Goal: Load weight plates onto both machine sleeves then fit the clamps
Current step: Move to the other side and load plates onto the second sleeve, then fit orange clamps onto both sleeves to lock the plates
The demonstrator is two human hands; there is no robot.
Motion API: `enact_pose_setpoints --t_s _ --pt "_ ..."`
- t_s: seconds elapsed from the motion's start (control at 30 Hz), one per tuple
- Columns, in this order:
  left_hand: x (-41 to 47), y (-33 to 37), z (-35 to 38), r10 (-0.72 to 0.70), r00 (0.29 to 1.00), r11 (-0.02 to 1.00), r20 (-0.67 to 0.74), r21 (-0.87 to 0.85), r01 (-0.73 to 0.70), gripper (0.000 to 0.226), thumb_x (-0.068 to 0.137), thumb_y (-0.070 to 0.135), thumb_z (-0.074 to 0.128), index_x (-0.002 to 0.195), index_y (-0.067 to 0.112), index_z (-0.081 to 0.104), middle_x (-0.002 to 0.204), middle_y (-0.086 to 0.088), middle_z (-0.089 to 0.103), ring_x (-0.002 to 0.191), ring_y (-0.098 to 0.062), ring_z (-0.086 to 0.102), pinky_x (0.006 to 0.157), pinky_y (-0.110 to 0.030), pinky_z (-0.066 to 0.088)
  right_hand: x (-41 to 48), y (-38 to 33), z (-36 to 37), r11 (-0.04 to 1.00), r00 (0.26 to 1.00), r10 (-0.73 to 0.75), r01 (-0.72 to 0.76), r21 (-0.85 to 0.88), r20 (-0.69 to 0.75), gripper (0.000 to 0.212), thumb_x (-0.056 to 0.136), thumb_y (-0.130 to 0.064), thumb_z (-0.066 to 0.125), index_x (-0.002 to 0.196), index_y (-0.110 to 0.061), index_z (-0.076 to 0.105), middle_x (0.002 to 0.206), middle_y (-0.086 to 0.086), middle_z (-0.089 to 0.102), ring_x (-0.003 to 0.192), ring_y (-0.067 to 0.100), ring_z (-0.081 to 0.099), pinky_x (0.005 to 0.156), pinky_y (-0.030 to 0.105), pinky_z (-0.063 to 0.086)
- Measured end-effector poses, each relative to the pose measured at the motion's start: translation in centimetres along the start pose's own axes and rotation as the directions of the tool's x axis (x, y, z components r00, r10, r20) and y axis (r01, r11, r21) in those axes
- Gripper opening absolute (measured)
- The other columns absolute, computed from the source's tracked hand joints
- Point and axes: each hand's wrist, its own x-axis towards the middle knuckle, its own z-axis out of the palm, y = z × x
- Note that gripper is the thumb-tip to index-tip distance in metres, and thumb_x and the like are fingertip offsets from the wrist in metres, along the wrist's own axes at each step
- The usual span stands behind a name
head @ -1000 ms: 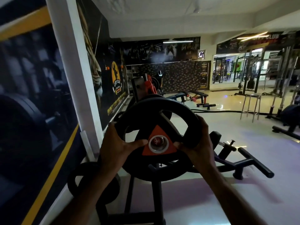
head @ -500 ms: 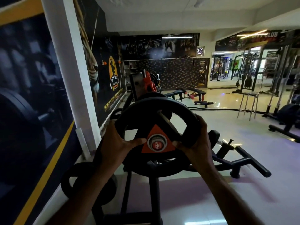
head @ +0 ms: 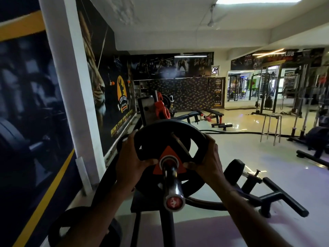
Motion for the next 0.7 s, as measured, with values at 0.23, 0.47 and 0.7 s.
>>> enact_pose_setpoints --t_s 0.23,0.47,0.7 --pt "4.7 -1.4 3.0 -0.038 0.999 0.998 0.002 0.056 0.038 0.129 0.045 0.088 0.067 0.149 0.017 0.036 0.140 -0.004 0.055 0.129 -0.028 0.056 0.098 -0.053 0.051 5.6 3.7 2.8 0.998 0.995 0.052 -0.055 0.033 0.081 0.115 0.049 -0.053 0.086 0.146 -0.023 0.032 0.137 0.007 0.046 0.127 0.031 0.047 0.091 0.057 0.054" --pt "7.4 -3.5 5.2 -0.067 0.997 0.997 -0.025 0.039 0.068 0.128 0.044 0.085 0.074 0.147 0.017 0.039 0.140 -0.002 0.052 0.128 -0.021 0.053 0.097 -0.043 0.051 8.8 6.1 4.9 0.997 0.994 0.038 -0.045 0.066 0.107 0.112 0.054 -0.045 0.083 0.149 -0.028 0.027 0.141 0.007 0.042 0.132 0.030 0.043 0.092 0.059 0.054" --pt "9.2 -5.5 6.0 -0.069 0.998 0.997 0.003 0.022 0.069 0.122 0.046 0.083 0.078 0.144 0.021 0.039 0.138 0.003 0.053 0.127 -0.018 0.054 0.098 -0.046 0.051 10.2 7.3 5.9 0.998 0.996 0.027 -0.033 0.060 0.090 0.110 0.054 -0.044 0.083 0.148 -0.028 0.029 0.142 0.005 0.043 0.130 0.029 0.045 0.087 0.058 0.057"
